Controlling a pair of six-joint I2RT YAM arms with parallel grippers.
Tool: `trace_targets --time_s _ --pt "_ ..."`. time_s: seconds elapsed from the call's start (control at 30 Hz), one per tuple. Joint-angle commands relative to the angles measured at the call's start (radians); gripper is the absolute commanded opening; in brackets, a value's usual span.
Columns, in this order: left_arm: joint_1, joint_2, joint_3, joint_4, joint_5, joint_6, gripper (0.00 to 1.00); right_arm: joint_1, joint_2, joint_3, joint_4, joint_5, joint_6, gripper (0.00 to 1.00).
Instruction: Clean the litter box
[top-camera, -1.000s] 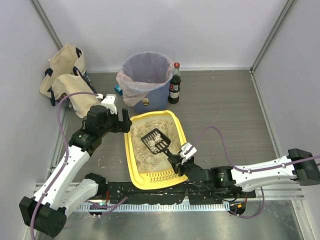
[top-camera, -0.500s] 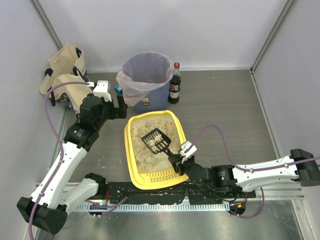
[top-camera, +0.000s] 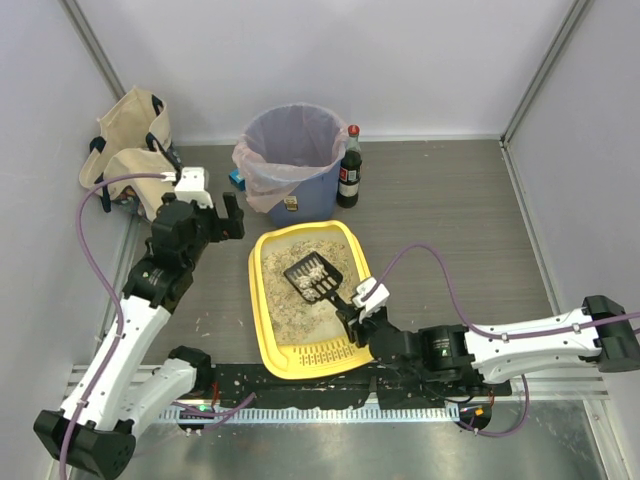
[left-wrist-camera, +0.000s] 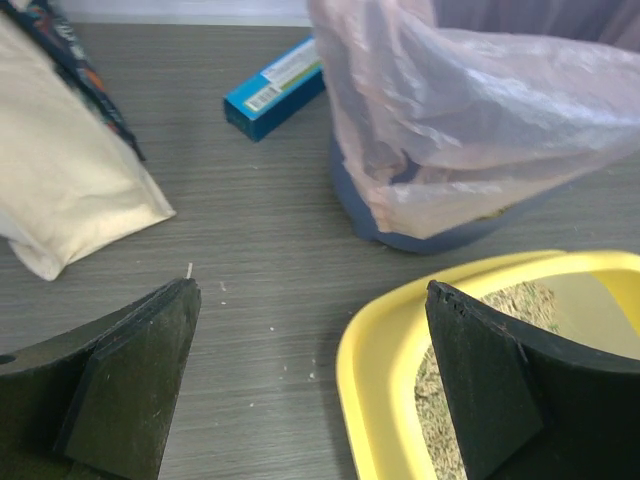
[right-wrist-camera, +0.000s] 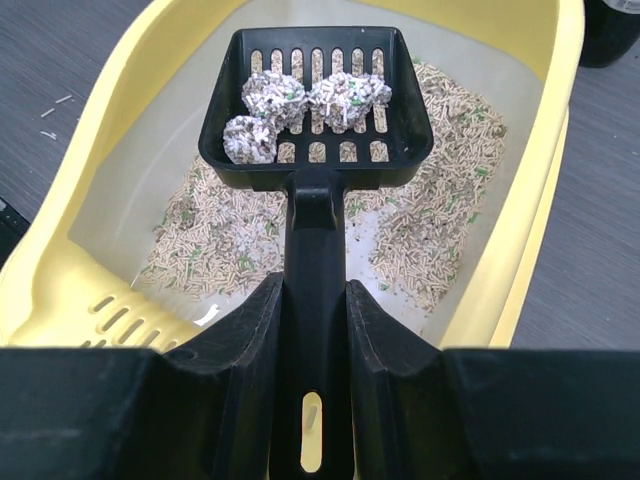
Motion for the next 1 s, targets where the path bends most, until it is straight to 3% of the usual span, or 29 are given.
trace_targets --time_s 0.0,0.13,0.43,0.63,0.73,0.97 --pt "0.075 -0.001 0.019 0.043 -0.051 -0.046 1.0 0.002 -0.056 0.104 -0.095 0.049 -0.006 0.01" --pt "0.159 0.01 0.021 0.036 0.035 -0.105 1.0 0.002 -0.07 0.185 -0.205 0.083 -0.006 0.01" --pt "0.161 0.017 0.01 0.045 0.074 -0.116 1.0 -0.07 -0.062 0.419 -0.212 0.025 -0.081 0.01" --pt "0.161 0.016 0.009 0.042 0.072 -0.116 1.0 -0.299 0.005 0.551 -0.258 -0.21 -0.13 0.01" --pt "0.162 0.01 0.009 0.033 0.049 -0.11 1.0 -0.36 0.082 0.668 -0.32 -0.236 -0.205 0.01" --pt "0.161 -0.007 0.0 0.032 0.046 -0.104 1.0 -0.474 0.165 0.794 -0.289 -0.299 -0.319 0.01"
